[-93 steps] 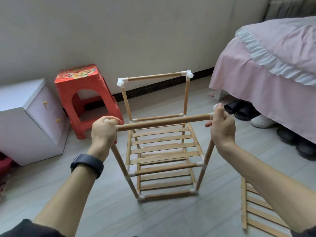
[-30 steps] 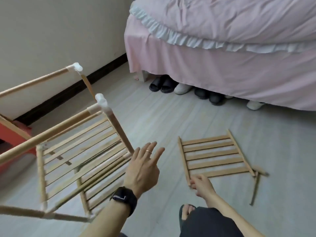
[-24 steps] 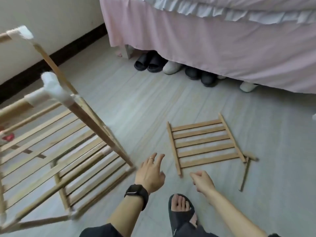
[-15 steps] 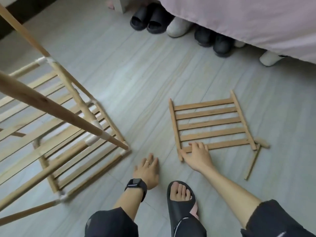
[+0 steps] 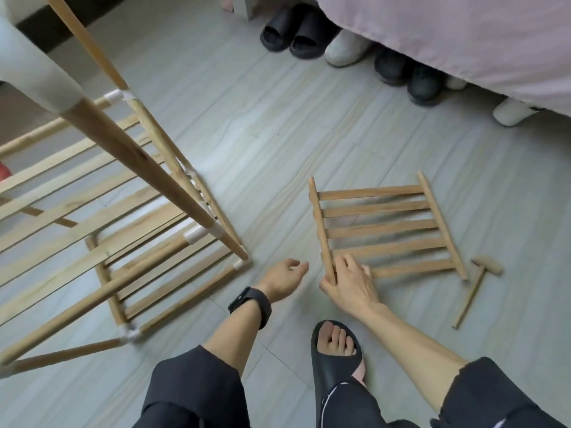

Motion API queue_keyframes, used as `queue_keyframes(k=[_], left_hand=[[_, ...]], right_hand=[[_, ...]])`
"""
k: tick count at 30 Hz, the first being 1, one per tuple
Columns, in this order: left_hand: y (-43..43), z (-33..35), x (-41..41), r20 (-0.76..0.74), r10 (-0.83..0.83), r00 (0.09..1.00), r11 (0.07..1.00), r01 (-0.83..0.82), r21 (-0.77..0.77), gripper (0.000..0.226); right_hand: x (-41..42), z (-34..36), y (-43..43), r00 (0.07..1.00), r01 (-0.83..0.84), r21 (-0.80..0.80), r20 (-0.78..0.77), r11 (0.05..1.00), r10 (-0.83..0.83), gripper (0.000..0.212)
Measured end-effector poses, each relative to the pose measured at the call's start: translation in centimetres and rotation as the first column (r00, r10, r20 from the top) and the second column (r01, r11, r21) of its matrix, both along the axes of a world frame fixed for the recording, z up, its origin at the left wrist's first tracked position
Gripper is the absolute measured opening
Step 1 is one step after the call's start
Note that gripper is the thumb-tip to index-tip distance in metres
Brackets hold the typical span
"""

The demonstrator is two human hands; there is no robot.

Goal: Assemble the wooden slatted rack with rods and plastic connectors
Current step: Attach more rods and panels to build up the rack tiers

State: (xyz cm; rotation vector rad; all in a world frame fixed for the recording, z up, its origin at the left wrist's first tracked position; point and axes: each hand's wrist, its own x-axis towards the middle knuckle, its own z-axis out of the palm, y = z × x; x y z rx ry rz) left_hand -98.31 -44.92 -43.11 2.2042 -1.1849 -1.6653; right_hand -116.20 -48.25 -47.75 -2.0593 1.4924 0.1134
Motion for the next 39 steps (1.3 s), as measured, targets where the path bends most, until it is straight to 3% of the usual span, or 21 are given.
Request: queue_keyframes(k=[5,10,15,20,25,28,31,34,39], left_hand=[[-1.8,5.7,-2.0,-0.212,0.134,0.968,0.972,-0.170,-0.161,0.049],[-1.6,12.6,-3.9,-0.136,0.194,0.972,0.872,-0.234,-0.430,0.023],[-0.6,21.6,-4.7,-0.056,0.285,0.957,0.690,-0.245,-0.681,0.023],[2.5,30.2,-2.9,-0.191,0.335,0.923,0.540,-0.354,-0.764,0.019],[6.9,39.3,0.3,-0.295,0.340,0.893,0.342,-0.410,-0.846,0.012],[9.8,44.0,3.1,-0.275,0.381,0.883,0.213,-0.373,-0.903,0.016],[13.2,46.9,6.4,-0.276,0.436,0.856,0.142,-0.369,-0.919,0.019],[16.9,48.2,9.8,-0.304,0.498,0.812,0.065,-0.385,-0.921,0.023],[22.1,48.9,15.7,-0.373,0.595,0.712,-0.086,-0.405,-0.910,0.026]], right_hand=[[-0.6,4.4,2.3,0.977,0.004,-0.145,0.213,0.989,0.027,0.020],[-0.9,10.5,2.2,0.932,0.025,-0.422,0.338,0.906,0.132,0.020],[-0.8,18.9,1.4,0.866,0.091,-0.652,0.425,0.753,0.263,0.032],[-2.1,26.0,0.2,0.781,0.370,-0.633,0.609,0.680,0.142,0.058],[-3.2,32.2,-3.2,0.672,0.620,-0.532,0.739,0.578,-0.041,0.057],[-0.8,36.0,-4.2,0.529,0.570,-0.402,0.847,0.717,0.054,0.057],[3.6,38.1,-5.0,0.444,0.477,-0.262,0.896,0.839,0.028,0.067],[8.8,40.3,-4.2,0.432,0.370,-0.197,0.901,0.908,0.019,0.069],[15.9,42.3,-2.2,0.400,0.170,-0.099,0.916,0.980,0.023,0.052]])
